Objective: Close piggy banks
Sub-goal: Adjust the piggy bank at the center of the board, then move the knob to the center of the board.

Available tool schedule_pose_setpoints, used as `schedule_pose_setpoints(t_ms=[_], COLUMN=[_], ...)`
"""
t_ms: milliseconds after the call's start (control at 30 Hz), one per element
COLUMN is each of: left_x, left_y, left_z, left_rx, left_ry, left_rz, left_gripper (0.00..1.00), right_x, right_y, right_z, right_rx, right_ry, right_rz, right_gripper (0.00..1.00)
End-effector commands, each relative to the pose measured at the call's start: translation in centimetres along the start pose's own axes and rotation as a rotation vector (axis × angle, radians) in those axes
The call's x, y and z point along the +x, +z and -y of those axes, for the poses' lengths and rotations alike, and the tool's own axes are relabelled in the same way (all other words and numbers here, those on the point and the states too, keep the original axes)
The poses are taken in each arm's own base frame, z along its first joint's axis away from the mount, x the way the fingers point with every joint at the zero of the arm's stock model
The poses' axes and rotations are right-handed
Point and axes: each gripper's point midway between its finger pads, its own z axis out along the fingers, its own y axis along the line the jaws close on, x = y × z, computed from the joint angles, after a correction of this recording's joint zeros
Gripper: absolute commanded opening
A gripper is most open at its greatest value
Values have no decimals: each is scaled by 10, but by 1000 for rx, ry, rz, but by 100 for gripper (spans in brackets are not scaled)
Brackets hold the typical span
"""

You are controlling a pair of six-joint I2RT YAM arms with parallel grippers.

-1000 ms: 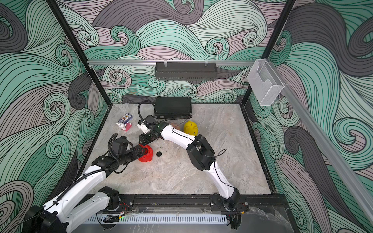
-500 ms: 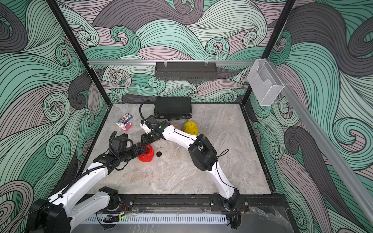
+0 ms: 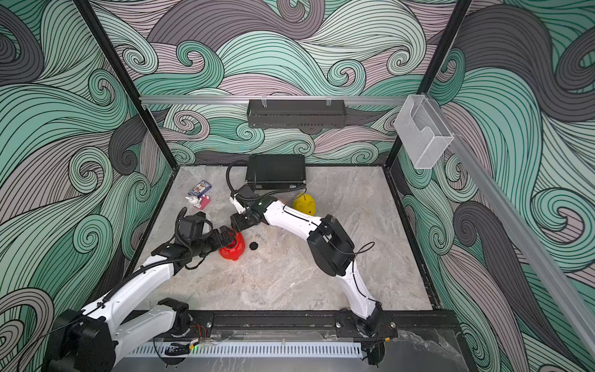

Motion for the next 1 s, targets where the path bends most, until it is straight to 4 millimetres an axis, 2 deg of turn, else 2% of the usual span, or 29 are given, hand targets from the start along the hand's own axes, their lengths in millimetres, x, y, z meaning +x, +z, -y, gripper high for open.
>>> schedule_pose_setpoints(t_ms=[0,233,333,433,667,800,967], left_x=[-17,-10,-10,-13,-12,-9,-10], left_y=[-19,-37,-46,-54,-56,-50,-44], left_z=[10,-8,-13,-10,-10,-14,-9], left_rx=[13,-40,-53,-40,-50,-54,-25], left_ry=[7,-35,-46,-46,-52,-68,-80], left_rz=[58,103,135,155,142,134,111], left_gripper=[95,95,95,95,94,94,92], right_x=[-20,-18,-7,11,43,52,61], right_y=[-27,-49,-57,-60,-56,-49,-43], right_z=[0,5,7,10,10,10,13], right_rx=[7,8,4,-3,-48,-64,-57], right_ry=[0,-10,-12,-2,9,-1,-4], right_rz=[82,126,123,108,73,37,14], right_gripper=[54,54,52,50,43,42,40])
